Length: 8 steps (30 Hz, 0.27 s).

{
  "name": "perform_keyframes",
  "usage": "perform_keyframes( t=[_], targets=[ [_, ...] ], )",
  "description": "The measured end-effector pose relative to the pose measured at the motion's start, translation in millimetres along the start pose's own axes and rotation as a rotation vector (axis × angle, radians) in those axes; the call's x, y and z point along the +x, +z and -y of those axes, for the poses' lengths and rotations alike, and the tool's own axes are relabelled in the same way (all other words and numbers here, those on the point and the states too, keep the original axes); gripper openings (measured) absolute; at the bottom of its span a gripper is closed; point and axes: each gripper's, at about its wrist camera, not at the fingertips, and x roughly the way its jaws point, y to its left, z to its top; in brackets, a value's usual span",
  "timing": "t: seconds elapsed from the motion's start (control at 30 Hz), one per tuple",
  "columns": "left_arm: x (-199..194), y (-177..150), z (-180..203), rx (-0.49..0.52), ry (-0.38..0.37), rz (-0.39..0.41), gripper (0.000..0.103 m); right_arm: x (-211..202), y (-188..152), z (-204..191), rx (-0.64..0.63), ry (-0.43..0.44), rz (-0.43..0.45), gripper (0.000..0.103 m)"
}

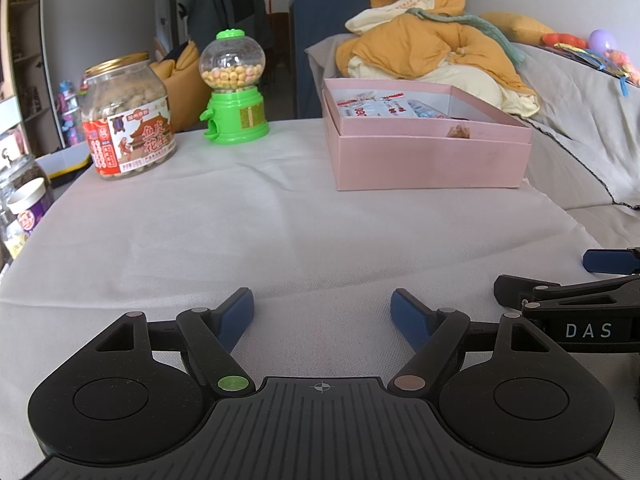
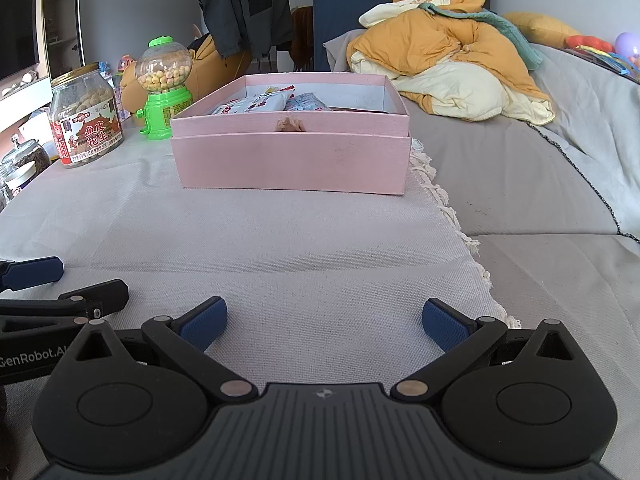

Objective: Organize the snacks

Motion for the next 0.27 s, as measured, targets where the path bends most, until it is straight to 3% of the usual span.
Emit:
perform_keyframes(
  t=[0.27],
  targets=[
    [0.1, -0.1, -1.2, 0.005, 0.000, 0.001, 0.082, 0.0, 0.0, 0.0, 0.000, 0.000, 0.000, 0.103]
  ],
)
